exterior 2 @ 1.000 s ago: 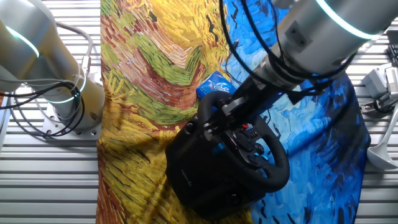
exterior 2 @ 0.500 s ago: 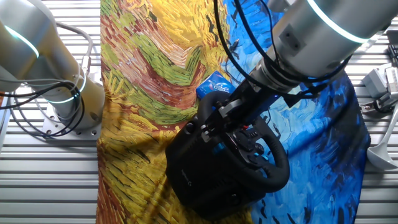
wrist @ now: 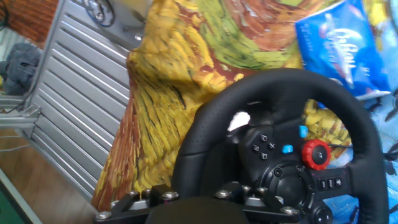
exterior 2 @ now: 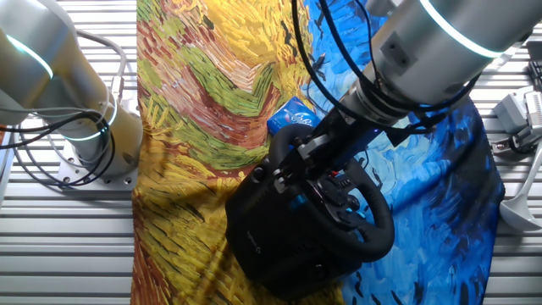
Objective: Rotate the steering wheel 90 degrees counterclockwise
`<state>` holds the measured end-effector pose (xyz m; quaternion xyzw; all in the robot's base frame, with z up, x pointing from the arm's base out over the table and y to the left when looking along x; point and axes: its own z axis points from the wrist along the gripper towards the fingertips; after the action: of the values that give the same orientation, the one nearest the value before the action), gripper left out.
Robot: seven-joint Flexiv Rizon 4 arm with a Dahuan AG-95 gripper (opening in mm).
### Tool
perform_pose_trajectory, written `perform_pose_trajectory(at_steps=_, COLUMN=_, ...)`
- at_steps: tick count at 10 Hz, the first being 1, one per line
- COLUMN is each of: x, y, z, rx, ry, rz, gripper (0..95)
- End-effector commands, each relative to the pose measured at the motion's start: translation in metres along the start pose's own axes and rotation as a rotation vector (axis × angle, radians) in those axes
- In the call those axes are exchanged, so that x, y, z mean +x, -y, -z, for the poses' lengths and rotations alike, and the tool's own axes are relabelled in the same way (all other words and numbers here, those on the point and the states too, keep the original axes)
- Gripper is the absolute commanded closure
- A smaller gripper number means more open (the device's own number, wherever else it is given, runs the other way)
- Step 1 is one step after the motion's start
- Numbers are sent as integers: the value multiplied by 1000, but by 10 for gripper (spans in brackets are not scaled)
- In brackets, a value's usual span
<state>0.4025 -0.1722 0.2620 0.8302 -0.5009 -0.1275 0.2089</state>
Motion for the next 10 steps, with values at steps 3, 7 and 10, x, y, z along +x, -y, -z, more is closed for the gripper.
perform_pose_trajectory(at_steps=3, x=0, y=0, z=0, rx=3, ry=-7, rz=0, gripper=380)
perform_pose_trajectory(at_steps=7, x=0, y=0, z=0, rx=18, ry=-13, rz=-35, gripper=380)
perform_pose_trajectory(at_steps=10, x=0, y=0, z=0, rx=36, ry=-25, rz=-86, gripper=380)
